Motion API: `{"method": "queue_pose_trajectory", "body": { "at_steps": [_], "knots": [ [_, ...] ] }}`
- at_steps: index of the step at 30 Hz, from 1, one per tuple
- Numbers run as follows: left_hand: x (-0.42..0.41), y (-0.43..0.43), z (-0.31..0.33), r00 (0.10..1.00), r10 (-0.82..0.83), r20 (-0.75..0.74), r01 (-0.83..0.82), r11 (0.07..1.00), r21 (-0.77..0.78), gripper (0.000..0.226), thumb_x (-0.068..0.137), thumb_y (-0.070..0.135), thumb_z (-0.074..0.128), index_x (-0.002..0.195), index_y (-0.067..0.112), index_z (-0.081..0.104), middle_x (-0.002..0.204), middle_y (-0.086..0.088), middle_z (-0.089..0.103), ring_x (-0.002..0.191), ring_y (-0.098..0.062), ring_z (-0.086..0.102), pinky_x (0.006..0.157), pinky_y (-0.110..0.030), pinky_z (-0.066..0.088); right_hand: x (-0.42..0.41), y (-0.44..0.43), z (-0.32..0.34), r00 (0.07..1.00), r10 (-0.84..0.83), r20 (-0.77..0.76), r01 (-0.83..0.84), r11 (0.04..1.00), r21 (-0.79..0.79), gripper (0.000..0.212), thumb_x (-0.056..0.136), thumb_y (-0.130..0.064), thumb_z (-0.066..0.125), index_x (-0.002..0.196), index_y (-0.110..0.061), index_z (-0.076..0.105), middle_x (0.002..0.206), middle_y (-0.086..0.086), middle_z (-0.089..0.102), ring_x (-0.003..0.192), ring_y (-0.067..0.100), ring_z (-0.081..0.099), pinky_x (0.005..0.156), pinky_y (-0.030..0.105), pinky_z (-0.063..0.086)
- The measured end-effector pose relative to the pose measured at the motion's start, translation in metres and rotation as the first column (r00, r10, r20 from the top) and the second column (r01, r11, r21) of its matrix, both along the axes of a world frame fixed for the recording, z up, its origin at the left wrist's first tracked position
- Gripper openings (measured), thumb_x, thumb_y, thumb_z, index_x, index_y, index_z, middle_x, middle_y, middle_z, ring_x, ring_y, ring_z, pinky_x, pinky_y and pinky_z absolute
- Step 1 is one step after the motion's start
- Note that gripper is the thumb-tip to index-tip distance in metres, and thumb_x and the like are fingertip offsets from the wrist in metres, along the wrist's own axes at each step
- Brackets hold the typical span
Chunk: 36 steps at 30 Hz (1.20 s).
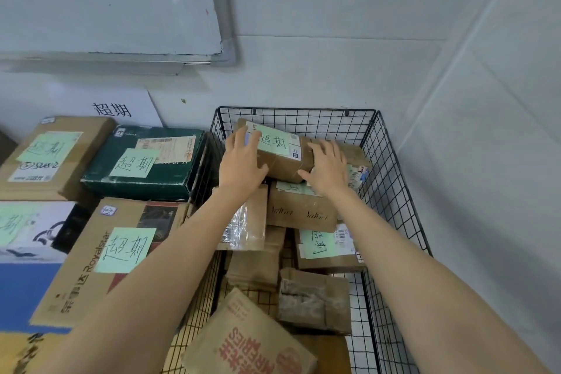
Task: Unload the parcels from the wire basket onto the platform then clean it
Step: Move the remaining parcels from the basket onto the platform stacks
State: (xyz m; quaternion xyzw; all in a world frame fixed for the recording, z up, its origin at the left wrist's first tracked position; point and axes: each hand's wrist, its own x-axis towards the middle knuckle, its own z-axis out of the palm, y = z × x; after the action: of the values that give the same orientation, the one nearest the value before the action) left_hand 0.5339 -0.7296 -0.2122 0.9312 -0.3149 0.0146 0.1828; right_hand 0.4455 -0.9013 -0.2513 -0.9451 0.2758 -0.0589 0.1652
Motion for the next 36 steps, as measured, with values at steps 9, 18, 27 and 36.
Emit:
{"method": "queue_pose_trajectory", "body": {
  "at_steps": [9,18,27,36],
  "knots": [
    [0.009,0.001,-0.017,0.997,0.063,-0.047,-0.067,0.994,-0.092,0.067,0.085,0.019,0.070,0.144,0.017,0.037,0.160,-0.008,0.013,0.142,-0.034,0.020,0.101,-0.045,0.047,0.005,-0.004,-0.013,0.999,-0.043,0.020,0.042,0.999,0.029,0.083,0.085,-0.049,0.070,0.153,-0.020,0.031,0.160,0.006,0.025,0.151,0.028,0.010,0.121,0.046,0.011],
    [0.008,0.004,-0.024,0.966,0.150,-0.211,-0.197,0.954,-0.225,0.067,0.084,0.018,0.071,0.141,0.009,0.038,0.153,-0.016,0.022,0.136,-0.033,0.029,0.094,-0.036,0.041,0.009,-0.006,-0.008,0.995,-0.073,0.063,0.068,0.994,0.086,0.083,0.081,-0.059,0.071,0.148,-0.019,0.041,0.159,0.006,0.030,0.150,0.027,0.016,0.121,0.047,0.015],
    [-0.003,-0.004,0.003,0.951,0.187,-0.245,-0.279,0.862,-0.423,0.069,0.080,0.019,0.074,0.140,0.012,0.040,0.147,-0.012,0.030,0.133,-0.027,0.031,0.087,-0.029,0.038,-0.004,0.005,0.023,0.974,-0.123,0.189,0.060,0.948,0.312,0.079,0.072,-0.062,0.075,0.136,-0.020,0.054,0.131,0.003,0.061,0.123,0.026,0.051,0.101,0.048,0.044],
    [-0.019,0.010,0.043,0.972,0.136,-0.191,-0.217,0.830,-0.514,0.077,0.073,0.023,0.080,0.139,0.012,0.040,0.136,-0.011,0.033,0.124,-0.028,0.039,0.089,-0.031,0.044,-0.036,0.019,0.085,0.935,-0.137,0.326,-0.055,0.855,0.516,0.089,0.064,-0.078,0.068,0.137,-0.028,0.053,0.136,-0.004,0.058,0.126,0.017,0.052,0.106,0.048,0.044]
  ]
}}
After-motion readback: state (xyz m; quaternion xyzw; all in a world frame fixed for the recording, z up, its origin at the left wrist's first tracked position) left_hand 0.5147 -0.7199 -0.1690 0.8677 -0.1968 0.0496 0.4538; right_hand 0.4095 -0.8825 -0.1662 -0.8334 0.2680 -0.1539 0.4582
